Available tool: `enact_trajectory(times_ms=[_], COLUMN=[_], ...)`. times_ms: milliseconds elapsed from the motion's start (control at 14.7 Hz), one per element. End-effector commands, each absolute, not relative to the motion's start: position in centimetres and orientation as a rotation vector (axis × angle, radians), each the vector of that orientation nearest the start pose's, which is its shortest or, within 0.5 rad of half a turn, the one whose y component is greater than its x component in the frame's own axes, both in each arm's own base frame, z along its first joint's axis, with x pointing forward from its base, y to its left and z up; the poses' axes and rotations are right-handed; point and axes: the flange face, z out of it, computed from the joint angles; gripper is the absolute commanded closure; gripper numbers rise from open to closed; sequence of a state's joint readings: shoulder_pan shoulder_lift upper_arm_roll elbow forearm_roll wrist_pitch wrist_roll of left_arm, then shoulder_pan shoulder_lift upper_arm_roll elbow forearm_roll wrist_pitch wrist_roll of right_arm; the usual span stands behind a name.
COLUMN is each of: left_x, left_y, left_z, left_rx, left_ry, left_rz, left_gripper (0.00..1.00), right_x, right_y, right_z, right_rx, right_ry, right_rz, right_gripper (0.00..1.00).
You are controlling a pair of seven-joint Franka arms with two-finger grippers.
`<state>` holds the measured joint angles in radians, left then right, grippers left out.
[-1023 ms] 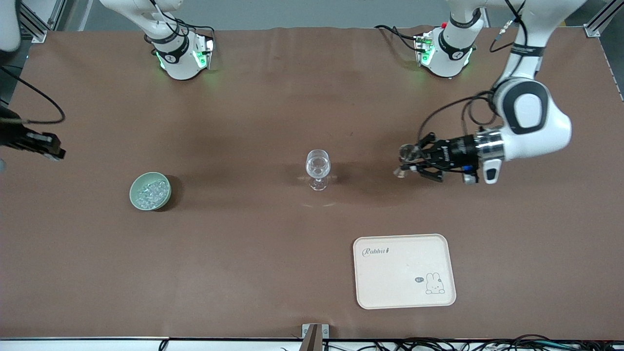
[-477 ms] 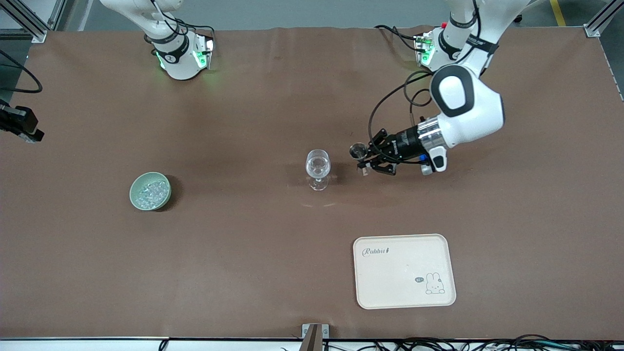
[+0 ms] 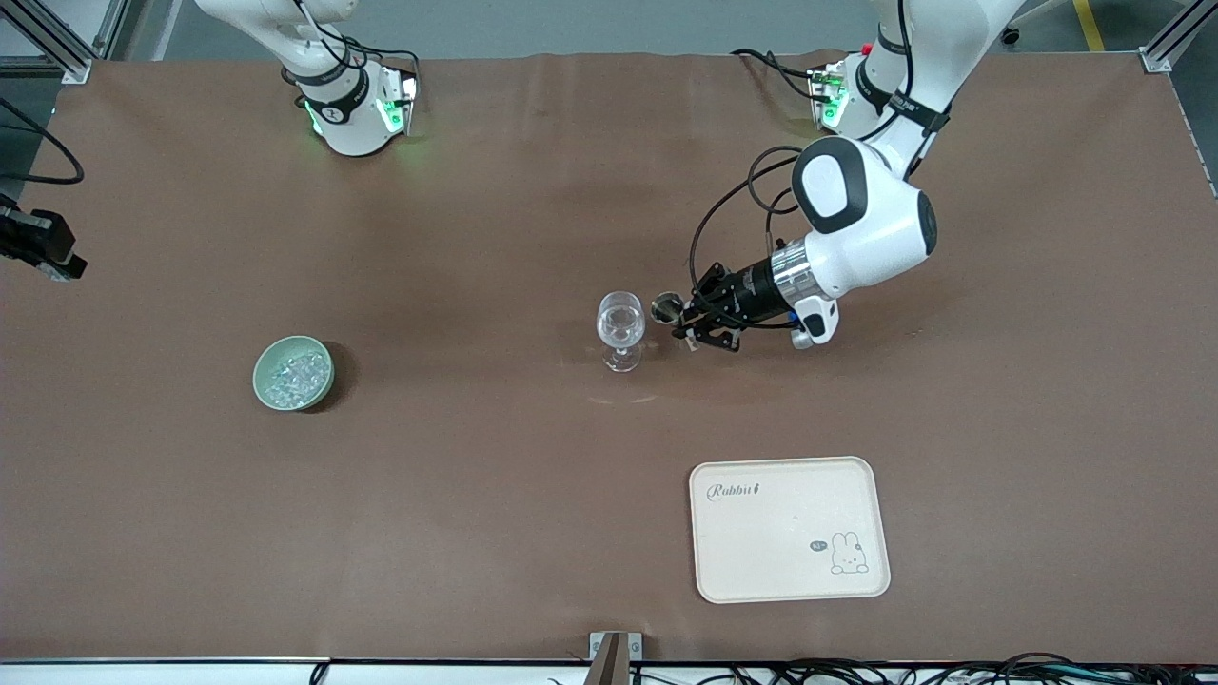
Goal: Pour wine and add ice with both arms
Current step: 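Lift the ice with the right gripper while the left gripper moves the jigger, then tilt the silver jigger over the wine glass with the left gripper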
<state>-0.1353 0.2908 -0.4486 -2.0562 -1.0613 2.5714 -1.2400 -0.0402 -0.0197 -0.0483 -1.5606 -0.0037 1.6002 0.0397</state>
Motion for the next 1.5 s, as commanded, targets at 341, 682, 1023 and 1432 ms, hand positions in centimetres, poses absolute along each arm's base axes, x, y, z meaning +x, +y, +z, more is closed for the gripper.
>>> enact_trajectory(times_ms=[341,682,1023,1432], left_x=[52.0,51.2,51.2,50.9], left_y=[-35.2,-36.7,-37.6,-38.8], left_z=[33.6,33.9,34.8,35.1], left_rx=[1.916,2.044,2.043,2.098], left_ry=[1.706,1.697,1.705,1.708], left_rz=[-0.558,-0.465,-0.449,-0.369], left_gripper=[0.99,0.99,0.99,0.99], right_x=[54.6,54.7,54.7,54.7], right_y=[-4.9,-4.8,-4.8,-4.8], right_z=[64.4,64.5,64.5,64.5], right_rx=[-3.127,-3.125,-3.124,-3.122], right_ry=[0.228,0.228,0.228,0.228], right_rz=[-0.101,-0.108,-0.111,-0.113], right_gripper=[0.99,0.99,0.99,0.99])
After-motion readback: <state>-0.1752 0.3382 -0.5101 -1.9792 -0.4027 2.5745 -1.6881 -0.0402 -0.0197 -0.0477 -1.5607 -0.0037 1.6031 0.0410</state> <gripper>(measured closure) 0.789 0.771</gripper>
